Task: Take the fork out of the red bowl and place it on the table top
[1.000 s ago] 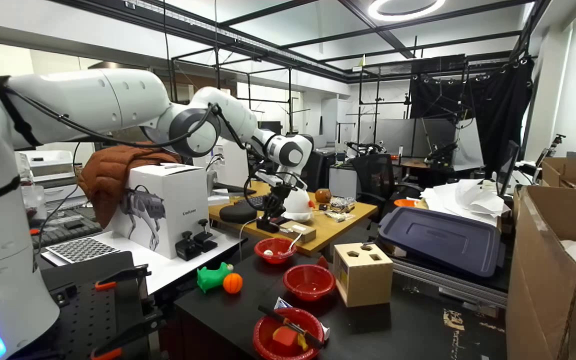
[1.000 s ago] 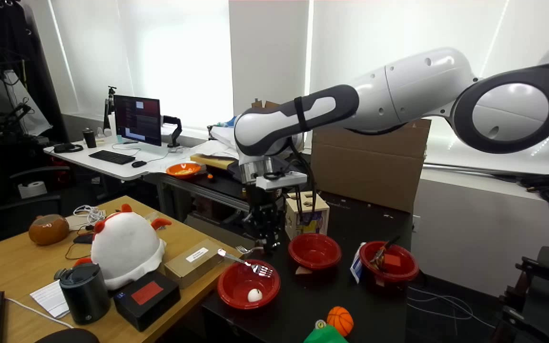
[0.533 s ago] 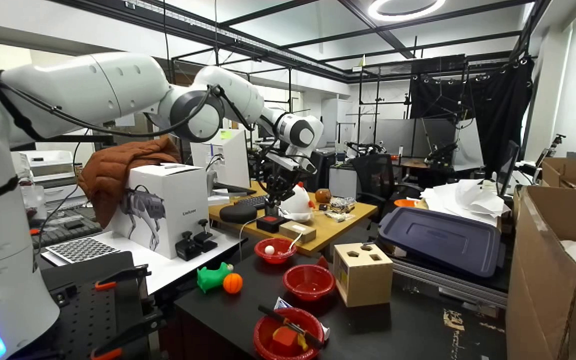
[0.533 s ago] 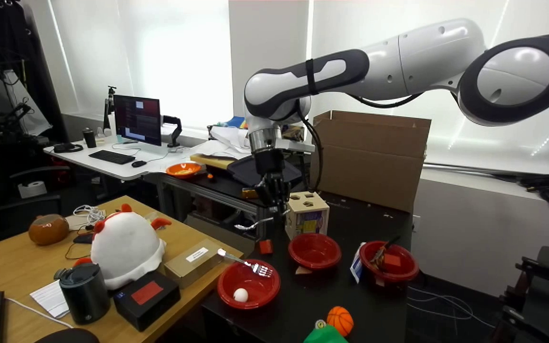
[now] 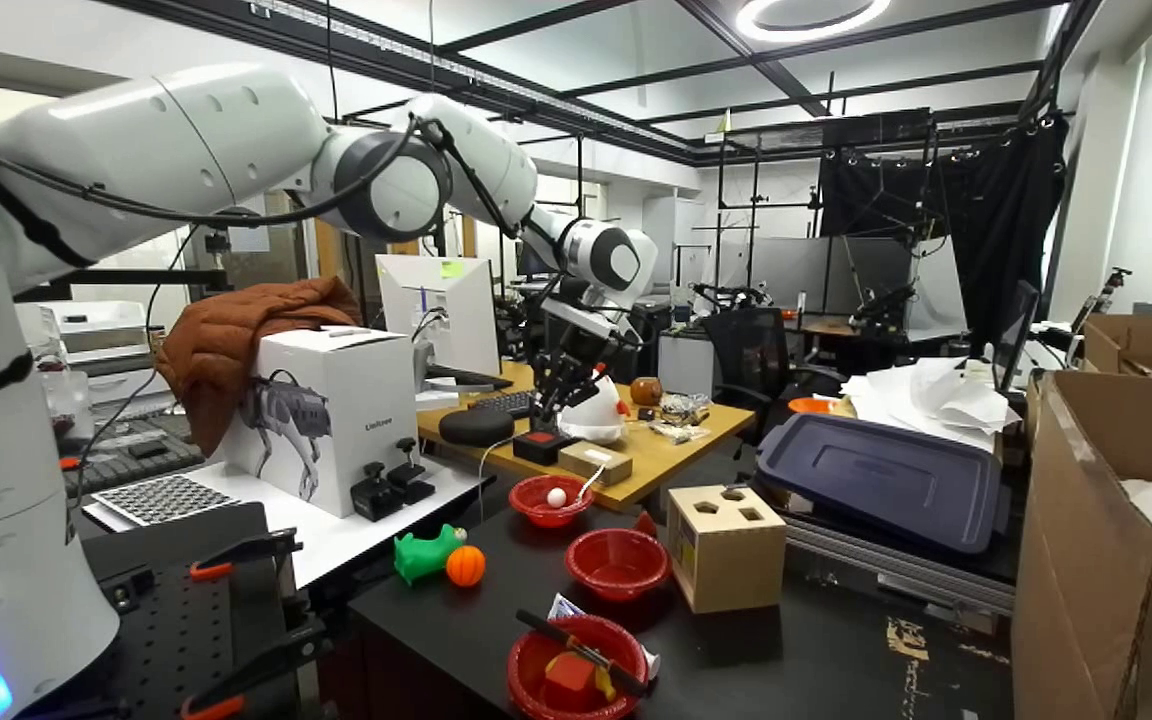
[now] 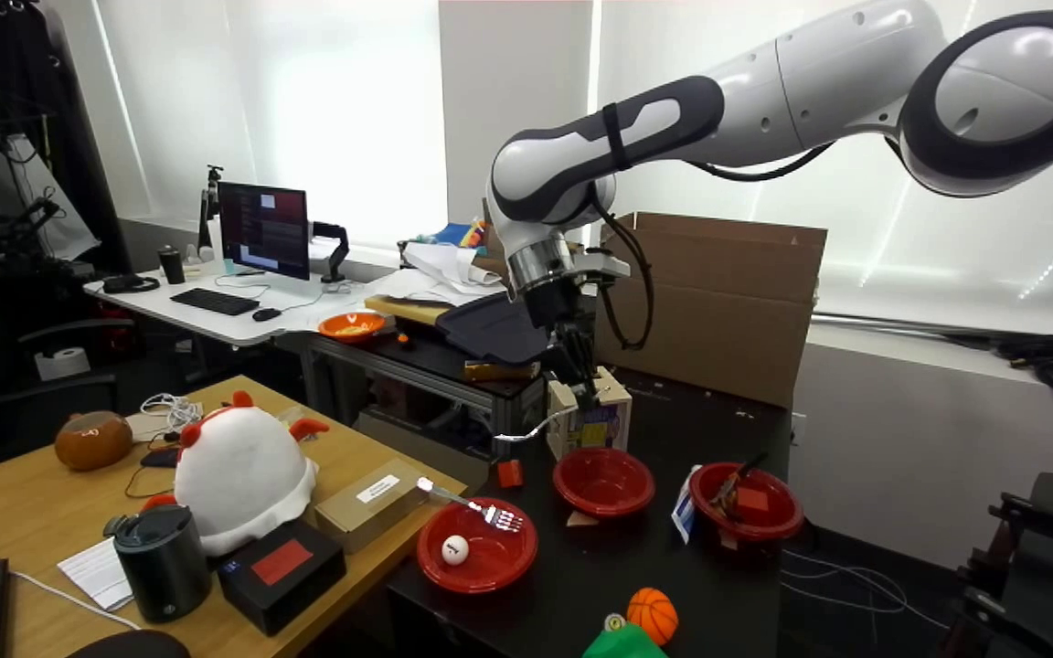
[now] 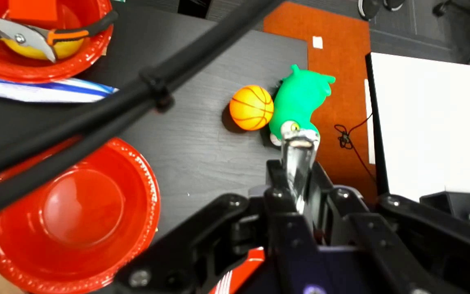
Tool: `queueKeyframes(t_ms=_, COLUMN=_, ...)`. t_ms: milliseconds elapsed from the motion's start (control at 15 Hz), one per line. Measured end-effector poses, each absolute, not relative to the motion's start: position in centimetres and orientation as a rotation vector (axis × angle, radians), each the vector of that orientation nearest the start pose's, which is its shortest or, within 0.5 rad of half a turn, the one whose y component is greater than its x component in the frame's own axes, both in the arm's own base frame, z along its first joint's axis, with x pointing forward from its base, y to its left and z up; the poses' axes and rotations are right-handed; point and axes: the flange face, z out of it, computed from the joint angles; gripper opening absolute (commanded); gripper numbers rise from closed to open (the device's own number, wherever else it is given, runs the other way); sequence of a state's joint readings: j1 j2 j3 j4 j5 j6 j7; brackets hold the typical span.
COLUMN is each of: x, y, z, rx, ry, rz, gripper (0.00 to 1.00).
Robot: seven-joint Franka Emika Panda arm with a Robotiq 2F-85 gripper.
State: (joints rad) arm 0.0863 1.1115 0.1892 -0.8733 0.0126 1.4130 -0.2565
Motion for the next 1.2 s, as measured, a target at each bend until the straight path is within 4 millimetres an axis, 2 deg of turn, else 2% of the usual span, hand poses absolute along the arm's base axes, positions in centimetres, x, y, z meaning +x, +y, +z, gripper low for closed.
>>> queueKeyframes(t_ms=200, x=69.7, y=14.3, z=18.8, rx=-2.756, ry=-0.702, rz=0.822, gripper=0.04)
queueKeyframes(t_ms=400, x=68.8, y=14.1, z=17.4, rx=-2.778, ry=-0.701, rz=0.772, gripper=0.04)
queueKeyframes(t_ms=733, x=65.8, y=14.5, z=12.0, rx=-2.800, ry=-0.709, rz=0.709, gripper=0.04)
queueKeyframes(t_ms=1000, x=61.7, y=14.7, z=7.5, rx=-2.794, ry=-0.727, rz=0.716, gripper=0.04)
queueKeyframes(t_ms=1200, x=58.4, y=14.1, z=4.7, rx=-2.812, ry=-0.733, rz=0.699, gripper=0.04)
